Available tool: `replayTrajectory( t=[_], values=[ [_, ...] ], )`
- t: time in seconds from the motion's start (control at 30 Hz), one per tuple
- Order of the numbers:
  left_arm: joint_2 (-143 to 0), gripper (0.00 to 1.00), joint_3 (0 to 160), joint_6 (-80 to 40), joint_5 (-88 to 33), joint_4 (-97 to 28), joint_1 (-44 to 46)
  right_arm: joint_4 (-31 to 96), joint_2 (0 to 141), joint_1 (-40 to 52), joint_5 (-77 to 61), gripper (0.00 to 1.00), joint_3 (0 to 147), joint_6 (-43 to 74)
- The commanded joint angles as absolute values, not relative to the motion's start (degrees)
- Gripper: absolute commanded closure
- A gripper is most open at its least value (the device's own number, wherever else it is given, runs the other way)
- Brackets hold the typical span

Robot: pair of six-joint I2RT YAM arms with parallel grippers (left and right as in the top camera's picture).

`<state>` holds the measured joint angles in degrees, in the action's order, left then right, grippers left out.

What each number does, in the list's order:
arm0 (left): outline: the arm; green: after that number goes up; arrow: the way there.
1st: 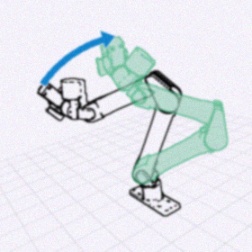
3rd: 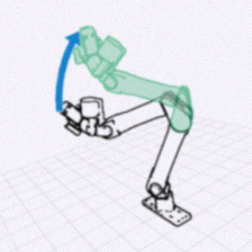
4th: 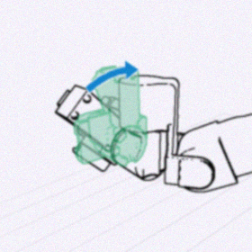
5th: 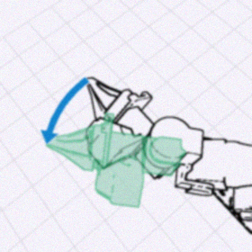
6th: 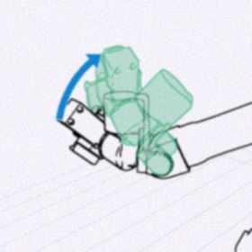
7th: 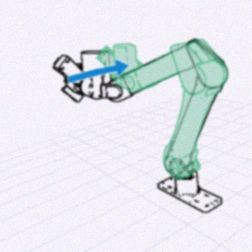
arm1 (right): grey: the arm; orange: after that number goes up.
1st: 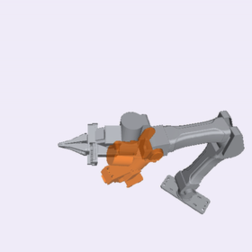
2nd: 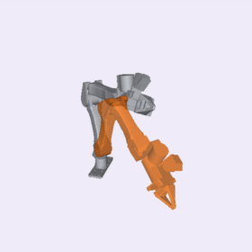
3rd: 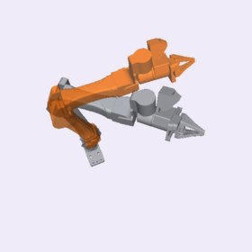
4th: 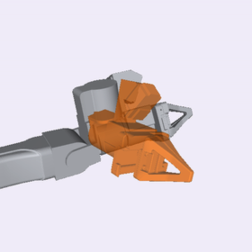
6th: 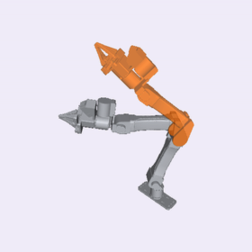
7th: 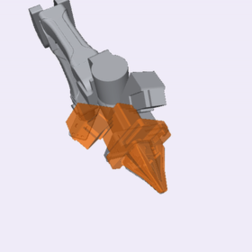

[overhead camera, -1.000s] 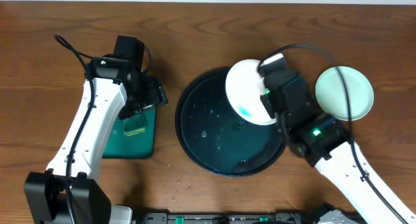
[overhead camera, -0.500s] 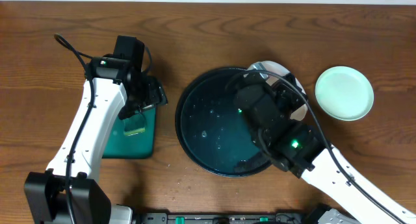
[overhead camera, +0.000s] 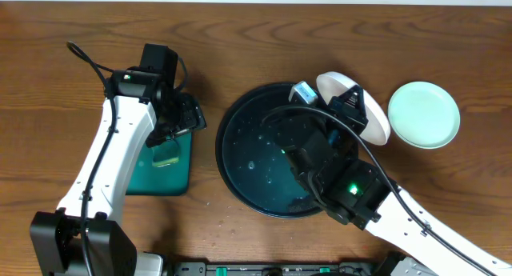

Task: Clean dirty plates on tray and stack at the side
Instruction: 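Carry the white plate right and stack it on the green plates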

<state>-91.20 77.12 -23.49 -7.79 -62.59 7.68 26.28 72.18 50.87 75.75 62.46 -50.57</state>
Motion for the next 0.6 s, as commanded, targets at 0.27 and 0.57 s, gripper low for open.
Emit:
replayTrajectory(
  t=[0.27,0.57],
  values=[
    [-91.3,0.16,78.0,-22.5,-7.9,-62.7,7.7,16.8,72.4,51.6,81.0,0.99,63.5,-65.6],
    [-91.3,0.16,78.0,-22.5,-7.9,-62.7,7.7,15.1,72.4,52.5,81.0,0.99,63.5,-67.4]
  ],
)
